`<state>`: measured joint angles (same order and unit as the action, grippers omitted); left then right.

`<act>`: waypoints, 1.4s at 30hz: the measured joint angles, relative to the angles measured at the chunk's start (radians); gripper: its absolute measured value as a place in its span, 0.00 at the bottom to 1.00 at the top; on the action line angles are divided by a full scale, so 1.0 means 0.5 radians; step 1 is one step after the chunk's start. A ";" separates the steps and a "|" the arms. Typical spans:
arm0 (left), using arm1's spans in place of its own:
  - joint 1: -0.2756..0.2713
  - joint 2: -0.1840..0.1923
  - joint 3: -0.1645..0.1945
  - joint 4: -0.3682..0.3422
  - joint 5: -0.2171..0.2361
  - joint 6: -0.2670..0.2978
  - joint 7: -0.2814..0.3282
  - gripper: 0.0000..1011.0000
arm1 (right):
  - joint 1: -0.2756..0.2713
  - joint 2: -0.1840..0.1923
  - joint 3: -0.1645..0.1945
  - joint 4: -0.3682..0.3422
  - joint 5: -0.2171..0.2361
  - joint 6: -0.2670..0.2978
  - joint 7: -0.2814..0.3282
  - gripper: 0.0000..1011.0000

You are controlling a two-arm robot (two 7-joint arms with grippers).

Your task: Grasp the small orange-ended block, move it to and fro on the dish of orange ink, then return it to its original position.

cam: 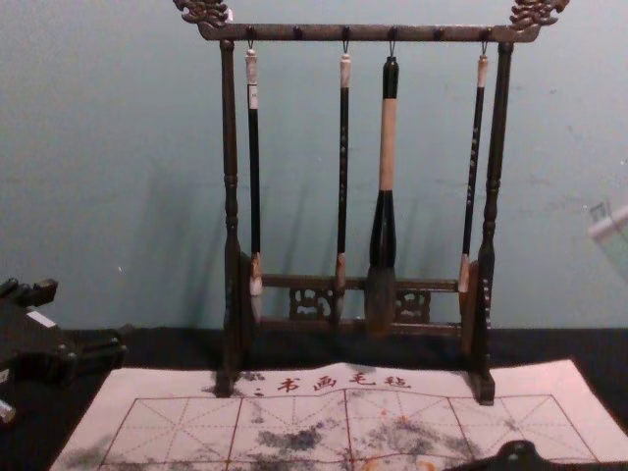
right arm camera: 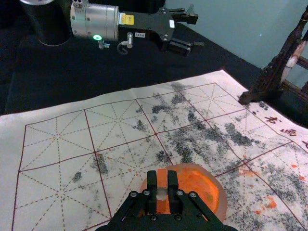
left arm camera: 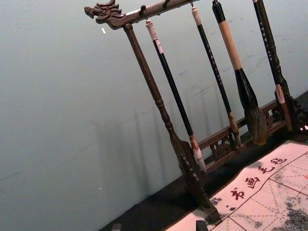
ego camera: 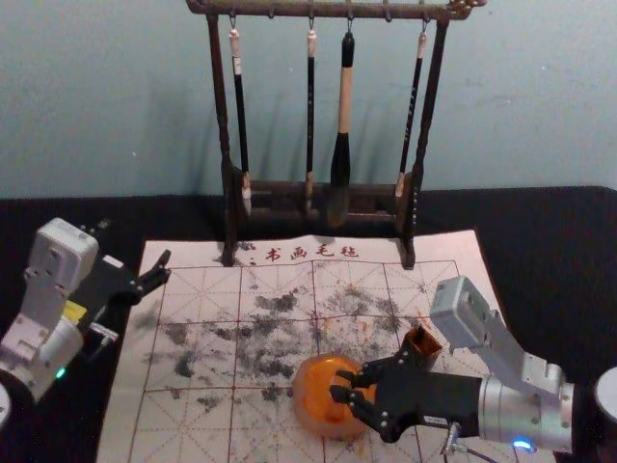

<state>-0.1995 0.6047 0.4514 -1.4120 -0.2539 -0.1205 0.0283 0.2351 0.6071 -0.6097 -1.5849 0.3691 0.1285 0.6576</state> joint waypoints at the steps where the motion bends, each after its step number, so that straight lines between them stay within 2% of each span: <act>1: 0.000 0.000 0.000 0.000 0.000 0.000 0.000 0.99 | 0.003 -0.001 -0.003 0.002 -0.004 0.001 0.000 0.09; 21: 0.000 0.000 0.000 0.000 0.000 0.000 0.000 0.99 | 0.096 -0.100 -0.050 0.095 -0.080 0.050 -0.071 0.10; 33: 0.000 0.000 0.000 0.000 0.000 0.000 0.000 0.99 | 0.115 -0.122 -0.020 0.118 -0.123 0.117 -0.130 0.09; 42: 0.000 0.000 0.000 0.000 0.000 0.000 0.000 0.99 | 0.095 -0.095 0.014 0.089 -0.133 0.154 -0.145 0.09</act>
<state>-0.1995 0.6047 0.4514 -1.4120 -0.2539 -0.1205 0.0283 0.2824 0.5596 -0.6029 -1.5406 0.3027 0.2053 0.5851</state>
